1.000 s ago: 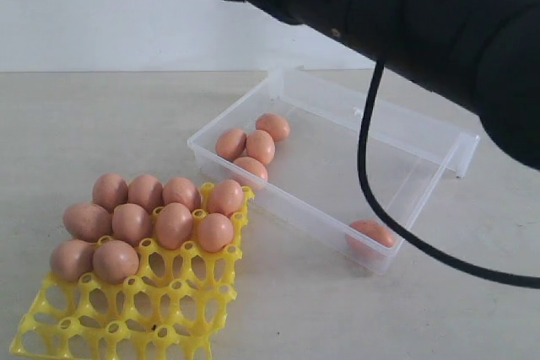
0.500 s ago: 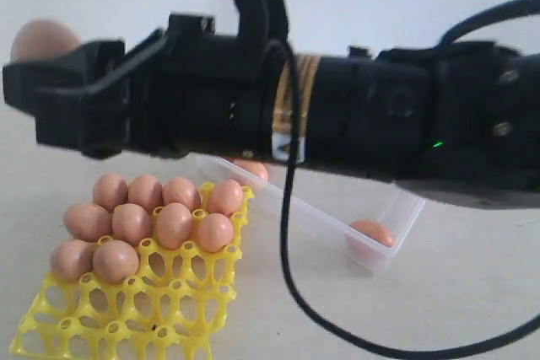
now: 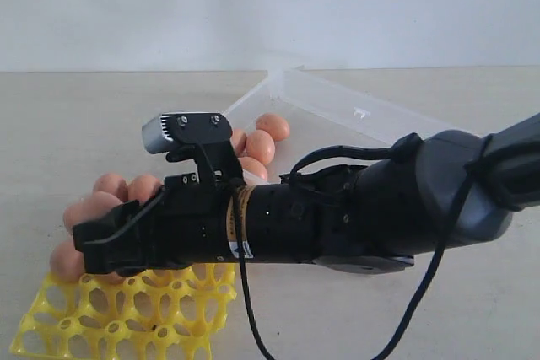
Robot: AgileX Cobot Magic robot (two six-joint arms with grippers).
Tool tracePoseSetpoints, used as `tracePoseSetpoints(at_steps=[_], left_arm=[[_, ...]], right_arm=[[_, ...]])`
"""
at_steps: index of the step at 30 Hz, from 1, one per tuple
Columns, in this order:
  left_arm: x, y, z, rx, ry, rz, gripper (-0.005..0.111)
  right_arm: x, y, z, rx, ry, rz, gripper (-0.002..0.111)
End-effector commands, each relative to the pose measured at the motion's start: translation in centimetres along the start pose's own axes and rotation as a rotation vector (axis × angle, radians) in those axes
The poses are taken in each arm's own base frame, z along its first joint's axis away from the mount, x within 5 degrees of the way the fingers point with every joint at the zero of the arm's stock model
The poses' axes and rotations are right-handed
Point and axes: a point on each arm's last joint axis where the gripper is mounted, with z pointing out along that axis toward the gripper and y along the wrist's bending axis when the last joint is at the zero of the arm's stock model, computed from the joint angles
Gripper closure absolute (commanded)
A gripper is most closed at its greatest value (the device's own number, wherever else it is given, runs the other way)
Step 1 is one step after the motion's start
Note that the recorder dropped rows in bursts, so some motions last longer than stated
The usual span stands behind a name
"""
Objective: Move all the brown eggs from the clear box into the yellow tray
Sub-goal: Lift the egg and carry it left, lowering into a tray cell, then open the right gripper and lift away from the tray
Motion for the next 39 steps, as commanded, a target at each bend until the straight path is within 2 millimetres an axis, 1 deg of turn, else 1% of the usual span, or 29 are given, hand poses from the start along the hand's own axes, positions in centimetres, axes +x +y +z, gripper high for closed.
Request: tracePoseSetpoints(at_steps=[1, 5, 7, 9, 14, 19, 21, 27, 29, 31, 39], left_arm=[[0.0, 0.0, 0.0, 0.007, -0.006, 0.007, 0.111], [0.0, 0.0, 0.0, 0.007, -0.006, 0.007, 0.111], [0.0, 0.0, 0.0, 0.007, -0.006, 0.007, 0.111], [0.0, 0.0, 0.0, 0.007, -0.006, 0.007, 0.111], [0.0, 0.0, 0.0, 0.007, -0.006, 0.007, 0.111], [0.0, 0.0, 0.0, 0.007, -0.006, 0.007, 0.111], [0.0, 0.0, 0.0, 0.007, -0.006, 0.007, 0.111], [0.0, 0.0, 0.0, 0.007, -0.006, 0.007, 0.111], [0.0, 0.0, 0.0, 0.007, -0.006, 0.007, 0.111], [0.0, 0.0, 0.0, 0.007, -0.006, 0.007, 0.111], [0.0, 0.0, 0.0, 0.007, -0.006, 0.007, 0.111]], right_arm=[[0.2, -1.6, -0.1, 0.152, 0.043, -0.022, 0.109], [0.8, -2.3, 0.1, 0.201, 0.068, 0.008, 0.109], [1.6, -3.2, 0.7, 0.228, 0.074, 0.070, 0.109], [2.0, -3.4, 0.8, 0.232, 0.083, 0.072, 0.109], [2.0, -3.4, 0.8, 0.227, 0.101, -0.046, 0.109], [2.0, -3.4, 0.8, 0.222, 0.106, -0.102, 0.107], [2.0, -3.4, 0.8, 0.222, 0.107, -0.115, 0.103], [2.0, -3.4, 0.8, 0.220, 0.106, -0.115, 0.078], [2.0, -3.4, 0.8, 0.221, 0.105, -0.113, 0.073], [2.0, -3.4, 0.8, 0.221, 0.105, -0.113, 0.072], [2.0, -3.3, 0.8, 0.220, 0.106, -0.110, 0.072]])
